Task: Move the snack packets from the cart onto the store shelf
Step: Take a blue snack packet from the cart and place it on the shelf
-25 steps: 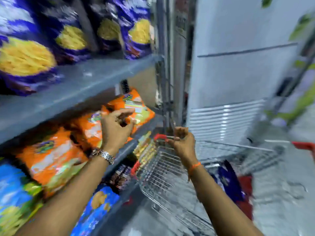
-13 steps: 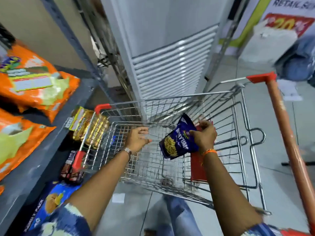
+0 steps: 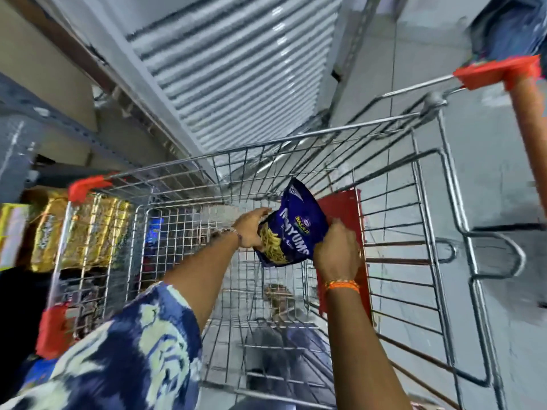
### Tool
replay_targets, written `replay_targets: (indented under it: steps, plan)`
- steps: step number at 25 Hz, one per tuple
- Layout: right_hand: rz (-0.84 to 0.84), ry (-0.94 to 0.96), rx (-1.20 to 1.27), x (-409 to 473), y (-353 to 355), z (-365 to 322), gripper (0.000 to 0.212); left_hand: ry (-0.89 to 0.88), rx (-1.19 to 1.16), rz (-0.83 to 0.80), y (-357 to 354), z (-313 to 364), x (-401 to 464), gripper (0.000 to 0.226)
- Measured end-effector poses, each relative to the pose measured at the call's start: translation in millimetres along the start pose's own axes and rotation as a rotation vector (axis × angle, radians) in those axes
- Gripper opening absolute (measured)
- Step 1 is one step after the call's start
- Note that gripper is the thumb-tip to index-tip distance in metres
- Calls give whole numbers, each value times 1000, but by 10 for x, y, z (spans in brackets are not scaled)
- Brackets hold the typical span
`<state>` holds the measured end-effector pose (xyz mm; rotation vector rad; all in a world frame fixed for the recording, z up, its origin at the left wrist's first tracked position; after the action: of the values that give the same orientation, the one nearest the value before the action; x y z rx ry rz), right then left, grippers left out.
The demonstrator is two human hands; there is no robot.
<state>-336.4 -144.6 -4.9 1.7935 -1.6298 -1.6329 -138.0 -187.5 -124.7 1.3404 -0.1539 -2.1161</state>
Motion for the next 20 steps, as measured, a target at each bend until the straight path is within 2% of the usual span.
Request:
replay_targets:
  steps: [4,7,9,15,20]
  plan:
    - [46,30,-24,92,-13,13,33,13,4,-95,-74,-173,295,83]
    - [99,83,10,187,-15,13,33,-91,94,-94,-37,-220,391,103]
    - [154,113,39,203,-17,-8,35,-111,123,-65,-14,-245,370,107]
    - [222,233,143,92,88,-259,18,-102,15,143,124,-385,-140,101]
    - [300,443,185,-289,350,-883,16,-56,-40,347,358,-519,-1032,102]
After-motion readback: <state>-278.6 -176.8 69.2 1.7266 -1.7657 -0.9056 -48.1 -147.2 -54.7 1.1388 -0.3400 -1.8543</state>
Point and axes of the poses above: each hand's wrist, its own x-axis towards the middle knuckle, its own y-axis out of the back of the hand, z = x × y, the point moved 3 cm from there along x, towards the middle knuckle, and after that the axes turned 11 degrees about -z, right-handed, at the moved point
